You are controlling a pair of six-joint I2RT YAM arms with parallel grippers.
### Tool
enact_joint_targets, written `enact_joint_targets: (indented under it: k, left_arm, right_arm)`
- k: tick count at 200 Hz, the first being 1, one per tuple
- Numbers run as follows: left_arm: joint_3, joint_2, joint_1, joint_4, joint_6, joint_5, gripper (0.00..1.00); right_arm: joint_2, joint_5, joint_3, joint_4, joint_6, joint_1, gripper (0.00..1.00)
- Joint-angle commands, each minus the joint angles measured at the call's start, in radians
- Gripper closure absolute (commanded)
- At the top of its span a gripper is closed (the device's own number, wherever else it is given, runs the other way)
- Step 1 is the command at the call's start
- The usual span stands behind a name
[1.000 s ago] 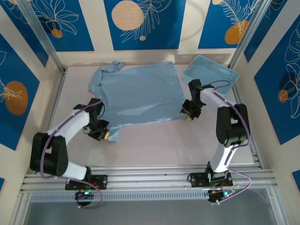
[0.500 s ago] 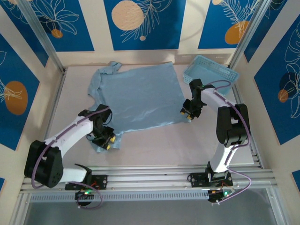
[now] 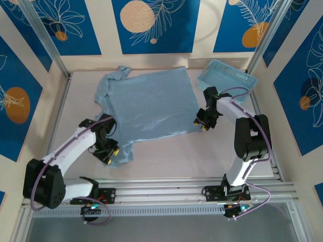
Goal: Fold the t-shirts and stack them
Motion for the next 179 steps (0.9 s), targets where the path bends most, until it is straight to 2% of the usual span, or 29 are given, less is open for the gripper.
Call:
enact_joint_targets:
  k: [1, 31, 62, 108, 124, 152, 168, 179]
  left_arm:
    - [-0.078, -0.054, 0.011, -0.116, -0.061, -0.006, 0.61]
    - [-0.143, -0.023, 0.014, 0.043, -0.121, 0.01, 0.53]
    - [-0.167, 0.072, 0.015, 0.183, -0.153, 0.023, 0.46]
    - [-0.129, 0.145, 0.015, 0.269, -0.156, -0.009, 0.46]
    - [-0.129, 0.174, 0.015, 0.293, -0.147, -0.012, 0.51]
    - [-0.125, 0.237, 0.017, 0.357, -0.118, -0.043, 0.68]
    - [-0.105, 0.243, 0.02, 0.388, -0.088, -0.096, 0.8]
    - [-0.071, 0.237, 0.023, 0.366, -0.055, -0.149, 0.92]
  right_arm:
    - [-0.048, -0.018, -0.021, -0.024, -0.019, 0.041, 0.65]
    - [-0.062, -0.034, -0.045, -0.009, -0.016, 0.09, 0.66]
    - [-0.081, -0.058, -0.082, 0.012, -0.002, 0.099, 0.65]
    - [-0.101, -0.06, -0.095, 0.007, -0.017, 0.094, 0.65]
    - [-0.103, -0.063, -0.101, 0.009, -0.017, 0.092, 0.65]
    - [-0.103, -0.073, -0.11, 0.02, -0.013, 0.091, 0.65]
    - [-0.105, -0.074, -0.116, 0.028, -0.016, 0.088, 0.65]
    - [-0.114, -0.076, -0.127, 0.038, -0.012, 0.075, 0.65]
